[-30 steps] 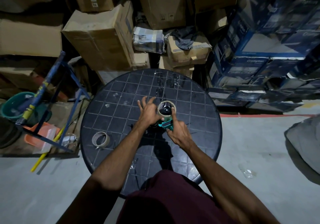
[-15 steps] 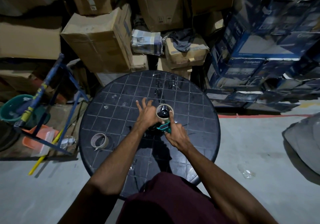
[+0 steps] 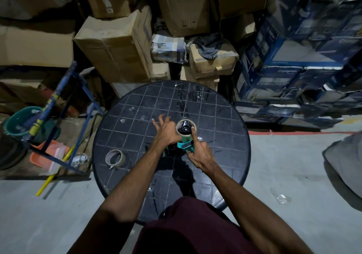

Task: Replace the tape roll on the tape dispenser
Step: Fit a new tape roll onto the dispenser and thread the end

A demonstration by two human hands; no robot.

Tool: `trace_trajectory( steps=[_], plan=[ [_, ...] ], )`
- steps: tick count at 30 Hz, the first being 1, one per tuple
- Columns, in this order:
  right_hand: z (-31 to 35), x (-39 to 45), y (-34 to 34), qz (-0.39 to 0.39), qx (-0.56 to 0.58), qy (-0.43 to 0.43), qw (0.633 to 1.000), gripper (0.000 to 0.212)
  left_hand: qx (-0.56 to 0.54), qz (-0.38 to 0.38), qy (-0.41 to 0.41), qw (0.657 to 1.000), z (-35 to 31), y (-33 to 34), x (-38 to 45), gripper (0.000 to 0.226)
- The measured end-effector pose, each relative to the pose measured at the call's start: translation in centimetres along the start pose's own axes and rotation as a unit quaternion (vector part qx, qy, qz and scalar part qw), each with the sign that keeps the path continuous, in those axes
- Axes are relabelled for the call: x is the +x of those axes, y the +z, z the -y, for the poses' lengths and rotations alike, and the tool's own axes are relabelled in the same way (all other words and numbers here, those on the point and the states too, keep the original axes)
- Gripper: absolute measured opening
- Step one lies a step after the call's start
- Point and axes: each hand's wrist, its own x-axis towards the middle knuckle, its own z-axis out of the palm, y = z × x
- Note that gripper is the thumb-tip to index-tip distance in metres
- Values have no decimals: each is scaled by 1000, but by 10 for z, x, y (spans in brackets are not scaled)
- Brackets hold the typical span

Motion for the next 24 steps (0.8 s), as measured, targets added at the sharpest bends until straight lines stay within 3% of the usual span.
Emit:
trace_trajectory(
  steps=[6,10,14,18,24],
  plan=[
    [-2,-2,0,-11,3,7,1000,104,-7,-17,14,1000,-1,6,-5,47],
    [-5,-7,1,-16,7,10,1000,102,-30,-27,6,999,0,12,-11,24],
    [-6,-10,3,-19,-3,17,1000,99,-42,-27,1,999,-8,14,-19,41],
    [-8,-10,5,-22,6,23,999,100,-16,-15,-17,1000,-14,14,-22,37],
    [-6,-13,-4,-17,13,19,1000,102,-15,-5,-13,1000,-10,22,-11,73]
  ],
)
